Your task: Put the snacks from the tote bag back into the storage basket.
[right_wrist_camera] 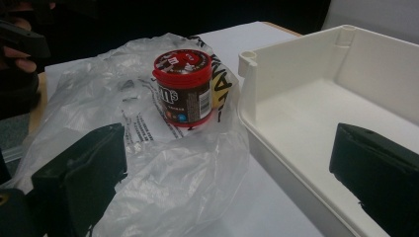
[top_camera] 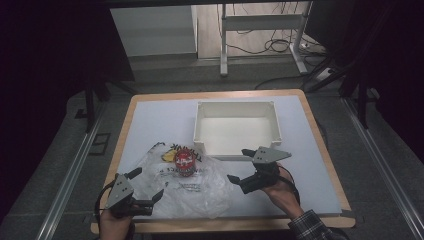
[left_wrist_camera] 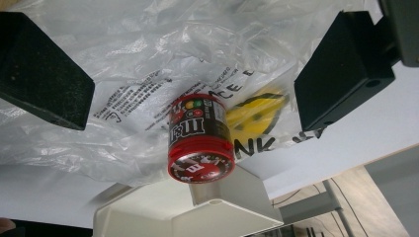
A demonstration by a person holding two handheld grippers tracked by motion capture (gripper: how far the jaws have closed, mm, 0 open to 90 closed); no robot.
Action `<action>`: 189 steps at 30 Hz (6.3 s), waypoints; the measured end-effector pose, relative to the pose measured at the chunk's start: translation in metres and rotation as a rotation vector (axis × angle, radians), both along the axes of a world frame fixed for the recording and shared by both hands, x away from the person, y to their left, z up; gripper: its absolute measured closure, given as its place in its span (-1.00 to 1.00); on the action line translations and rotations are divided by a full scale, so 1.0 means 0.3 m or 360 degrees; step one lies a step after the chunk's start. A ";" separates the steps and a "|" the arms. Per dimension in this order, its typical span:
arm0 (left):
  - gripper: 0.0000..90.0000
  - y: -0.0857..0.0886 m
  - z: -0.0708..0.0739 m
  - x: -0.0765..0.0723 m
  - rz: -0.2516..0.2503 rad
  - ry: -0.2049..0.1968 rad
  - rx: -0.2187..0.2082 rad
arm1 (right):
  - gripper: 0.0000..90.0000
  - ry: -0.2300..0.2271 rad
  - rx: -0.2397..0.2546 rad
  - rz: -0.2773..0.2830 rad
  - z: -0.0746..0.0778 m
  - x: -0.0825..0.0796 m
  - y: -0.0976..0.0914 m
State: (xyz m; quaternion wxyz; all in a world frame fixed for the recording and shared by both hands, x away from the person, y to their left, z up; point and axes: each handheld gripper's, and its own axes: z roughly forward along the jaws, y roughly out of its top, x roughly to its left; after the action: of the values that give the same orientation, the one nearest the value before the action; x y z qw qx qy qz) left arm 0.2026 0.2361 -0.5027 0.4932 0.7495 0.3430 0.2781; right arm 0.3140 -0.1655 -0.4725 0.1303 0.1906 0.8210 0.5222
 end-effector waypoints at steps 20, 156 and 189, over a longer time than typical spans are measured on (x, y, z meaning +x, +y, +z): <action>-0.96 0.003 0.004 -0.004 0.0010 -0.0027 -0.0011 | -0.97 -0.0005 -0.0004 0.0135 -0.016 0.020 0.083; -0.94 0.011 0.010 -0.011 0.0008 -0.0064 0.0002 | -0.73 0.0437 -0.0717 0.0197 -0.104 0.186 0.578; -0.93 0.010 0.009 -0.011 -0.0012 -0.0064 0.0028 | -0.43 0.0361 -0.0852 0.0110 -0.126 0.199 0.664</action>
State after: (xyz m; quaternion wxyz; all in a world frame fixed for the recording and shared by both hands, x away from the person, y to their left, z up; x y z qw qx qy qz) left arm 0.1994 0.2391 -0.4999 0.4944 0.7494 0.3277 0.2944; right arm 0.3736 0.0338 -0.5102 0.0655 0.1784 0.9449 0.2666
